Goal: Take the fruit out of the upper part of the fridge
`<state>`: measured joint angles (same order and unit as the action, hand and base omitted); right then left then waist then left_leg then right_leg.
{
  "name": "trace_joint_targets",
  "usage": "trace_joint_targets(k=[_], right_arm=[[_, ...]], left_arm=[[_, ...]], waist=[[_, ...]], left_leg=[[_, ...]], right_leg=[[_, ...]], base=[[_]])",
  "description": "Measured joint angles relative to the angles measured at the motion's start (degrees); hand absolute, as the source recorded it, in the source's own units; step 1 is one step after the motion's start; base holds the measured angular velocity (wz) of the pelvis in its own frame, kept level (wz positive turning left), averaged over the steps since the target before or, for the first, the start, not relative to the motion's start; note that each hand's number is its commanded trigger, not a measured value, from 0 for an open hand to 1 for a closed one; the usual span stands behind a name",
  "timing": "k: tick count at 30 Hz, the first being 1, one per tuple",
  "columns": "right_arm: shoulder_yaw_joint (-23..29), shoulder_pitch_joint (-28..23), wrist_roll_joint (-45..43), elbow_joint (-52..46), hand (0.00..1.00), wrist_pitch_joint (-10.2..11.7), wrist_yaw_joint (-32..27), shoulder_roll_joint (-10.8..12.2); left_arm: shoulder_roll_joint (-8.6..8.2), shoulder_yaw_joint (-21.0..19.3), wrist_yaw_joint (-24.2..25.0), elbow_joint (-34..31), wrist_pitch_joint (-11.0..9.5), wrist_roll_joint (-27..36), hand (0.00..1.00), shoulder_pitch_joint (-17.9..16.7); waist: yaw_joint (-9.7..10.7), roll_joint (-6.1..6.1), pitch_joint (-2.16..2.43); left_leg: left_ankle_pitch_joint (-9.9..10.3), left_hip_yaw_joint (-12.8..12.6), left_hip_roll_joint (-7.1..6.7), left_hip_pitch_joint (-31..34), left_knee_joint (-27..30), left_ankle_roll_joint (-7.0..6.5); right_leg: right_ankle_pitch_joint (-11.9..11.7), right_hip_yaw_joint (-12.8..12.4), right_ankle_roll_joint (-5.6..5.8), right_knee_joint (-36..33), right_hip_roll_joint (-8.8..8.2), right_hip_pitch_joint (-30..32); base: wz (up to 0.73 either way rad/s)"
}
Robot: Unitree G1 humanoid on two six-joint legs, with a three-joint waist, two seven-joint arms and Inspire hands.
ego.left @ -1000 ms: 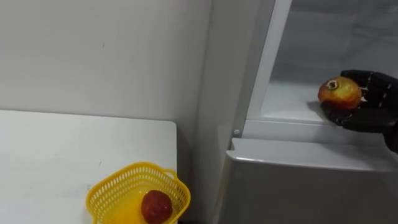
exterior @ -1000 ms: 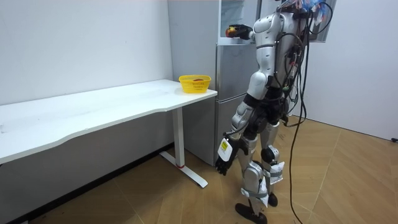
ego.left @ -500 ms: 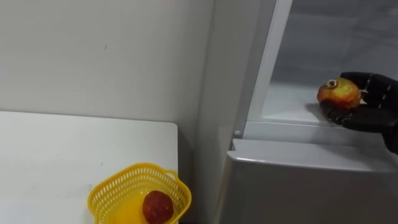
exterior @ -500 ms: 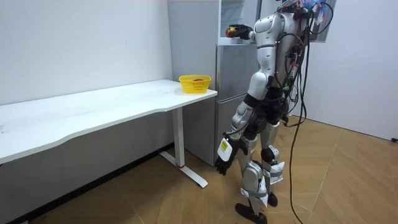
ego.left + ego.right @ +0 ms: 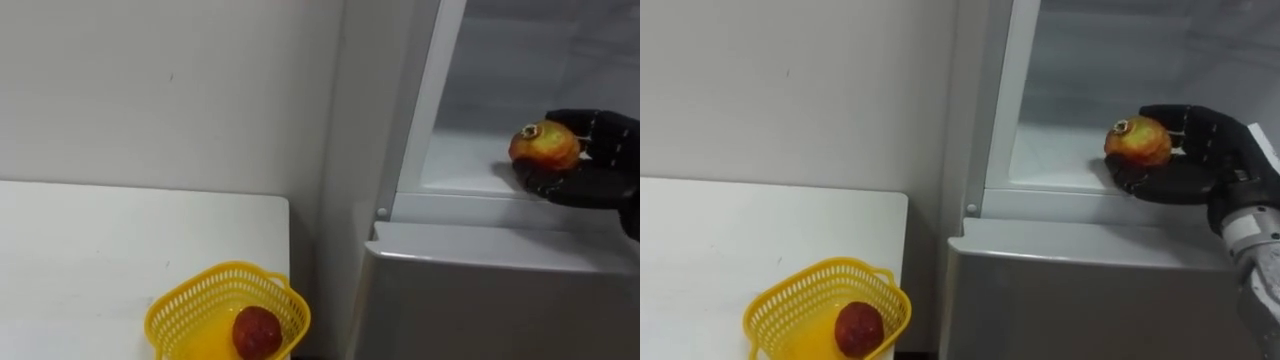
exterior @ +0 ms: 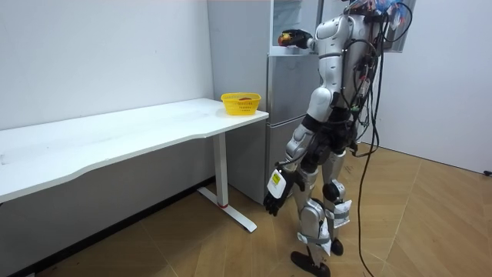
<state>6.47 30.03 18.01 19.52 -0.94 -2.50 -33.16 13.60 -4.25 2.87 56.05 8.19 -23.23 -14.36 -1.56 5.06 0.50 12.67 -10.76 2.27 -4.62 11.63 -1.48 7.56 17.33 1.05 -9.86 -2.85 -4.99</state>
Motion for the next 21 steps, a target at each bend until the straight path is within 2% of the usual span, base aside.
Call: trace_joint_targets(k=[4, 8, 13, 17, 19, 21], right_arm=[[-0.7, -0.4, -2.1, -3.5, 1.0, 0.0, -1.6, 1.1], [-0.7, -3.6, -5.5, -10.1, 1.0, 0.0, -4.5, 2.6], [-0.7, -7.3, -11.8, -20.0, 1.0, 0.1, -7.8, 5.2], [-0.7, -7.5, -19.6, -24.2, 1.0, 0.2, -12.2, 5.2], [-0.6, -7.6, -27.9, -26.9, 1.0, 1.1, -15.5, 5.4], [-0.5, -8.0, -32.2, -29.2, 1.0, 2.3, -18.2, 5.6]], left_arm=[[0.0, 0.0, -0.1, 0.1, -0.3, 0.1, 0.0, -0.1], [-0.05, 0.8, -0.4, 0.7, -0.5, 0.0, 0.0, 0.1], [-0.43, 1.1, -0.6, 1.5, -1.4, 0.0, 0.0, 0.3], [-0.8, 1.1, -0.8, 1.6, -2.4, 0.1, 0.0, 0.2], [-1.13, 1.1, -1.0, 1.7, -2.5, 0.0, 0.0, -0.1], [-1.16, 1.1, -1.0, 1.7, -3.1, 0.0, 0.0, -0.2]], waist=[[0.1, 0.02, -0.01], [-0.1, -0.06, -0.07], [0.0, -1.31, -0.81], [-0.2, -2.0, -0.61], [-0.1, -2.07, -0.5], [0.1, -2.03, -0.47]], left_leg=[[0.0, 0.0, -0.04, 0.0, -0.2, 0.0], [0.0, 0.0, -0.07, -0.1, -0.2, 0.0], [0.0, -0.1, -0.17, 0.0, -0.2, -0.02], [0.0, -0.7, -0.06, 0.1, -0.7, 0.0], [0.0, -0.9, 0.05, 0.4, -0.9, 0.03], [0.0, -0.9, 0.04, 0.7, -0.9, 0.03]], right_leg=[[0.0, 0.0, 0.0, 0.0, 0.05, 0.1], [0.0, 0.0, 0.0, 0.1, 0.06, 0.0], [0.0, 0.0, 0.0, 0.0, -0.01, 0.5], [0.2, -0.1, -0.13, -0.5, 0.0, 1.3], [0.3, -0.1, -0.12, -0.9, 0.07, 1.7], [0.3, -0.1, -0.12, -0.9, 0.1, 2.0]], base=[[0.0], [0.0], [-0.02], [-0.07], [-0.08], [0.0]])
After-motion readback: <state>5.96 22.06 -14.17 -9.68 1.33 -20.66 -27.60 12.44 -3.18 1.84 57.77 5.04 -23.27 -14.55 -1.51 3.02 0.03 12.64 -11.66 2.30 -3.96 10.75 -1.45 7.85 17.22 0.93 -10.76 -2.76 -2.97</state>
